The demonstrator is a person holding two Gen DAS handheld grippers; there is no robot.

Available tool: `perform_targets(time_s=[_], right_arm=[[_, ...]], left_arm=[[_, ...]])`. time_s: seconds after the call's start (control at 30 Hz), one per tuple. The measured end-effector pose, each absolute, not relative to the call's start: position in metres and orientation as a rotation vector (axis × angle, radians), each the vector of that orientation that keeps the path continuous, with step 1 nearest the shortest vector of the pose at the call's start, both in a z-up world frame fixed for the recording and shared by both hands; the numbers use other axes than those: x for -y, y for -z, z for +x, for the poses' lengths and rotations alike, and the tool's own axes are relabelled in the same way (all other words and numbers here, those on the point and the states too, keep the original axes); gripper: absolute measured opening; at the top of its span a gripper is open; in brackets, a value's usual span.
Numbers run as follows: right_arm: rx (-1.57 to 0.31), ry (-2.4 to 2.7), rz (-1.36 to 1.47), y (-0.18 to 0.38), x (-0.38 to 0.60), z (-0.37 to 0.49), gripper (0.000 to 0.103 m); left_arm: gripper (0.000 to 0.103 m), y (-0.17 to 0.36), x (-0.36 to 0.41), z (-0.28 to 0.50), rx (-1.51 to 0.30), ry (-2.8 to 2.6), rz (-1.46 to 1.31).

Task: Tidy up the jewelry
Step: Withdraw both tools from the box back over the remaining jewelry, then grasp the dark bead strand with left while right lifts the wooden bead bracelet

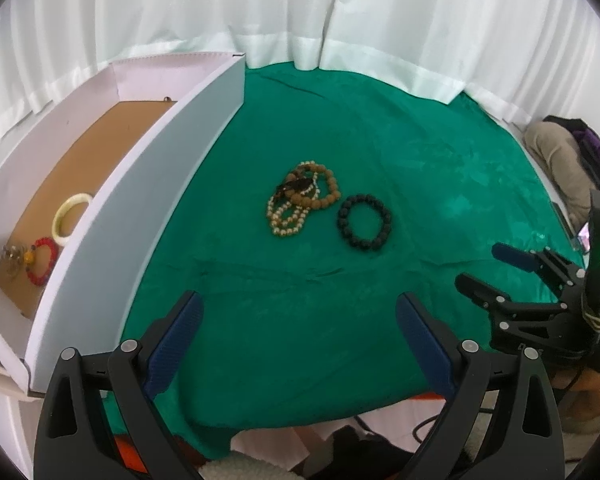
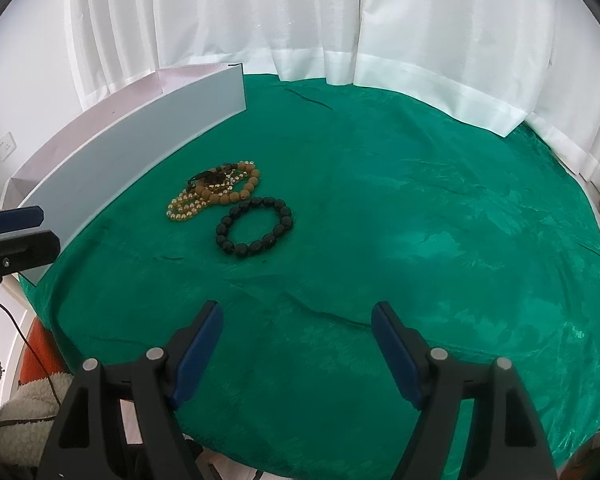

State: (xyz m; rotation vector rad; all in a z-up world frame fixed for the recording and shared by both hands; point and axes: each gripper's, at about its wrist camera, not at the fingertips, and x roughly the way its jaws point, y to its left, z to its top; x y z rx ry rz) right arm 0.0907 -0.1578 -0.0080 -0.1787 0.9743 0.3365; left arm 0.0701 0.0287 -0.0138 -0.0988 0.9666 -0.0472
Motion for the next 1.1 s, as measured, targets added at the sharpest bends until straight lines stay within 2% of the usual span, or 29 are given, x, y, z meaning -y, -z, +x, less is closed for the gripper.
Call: perform_targets(time_s=[0.7, 1.1], right_arm=[[-1.008, -0.324, -0.139, 0.016, 0.171, 0.087, 0.078], [-1.009, -0.340, -0.110, 0.016, 0.173, 0.084, 0.078]], left_arm=[[0.097, 0.034, -0.039, 0.076, -1.014, 0.030, -0.102], [0.095, 0.052, -0.035, 0.174, -1.026, 0.123, -0.054]])
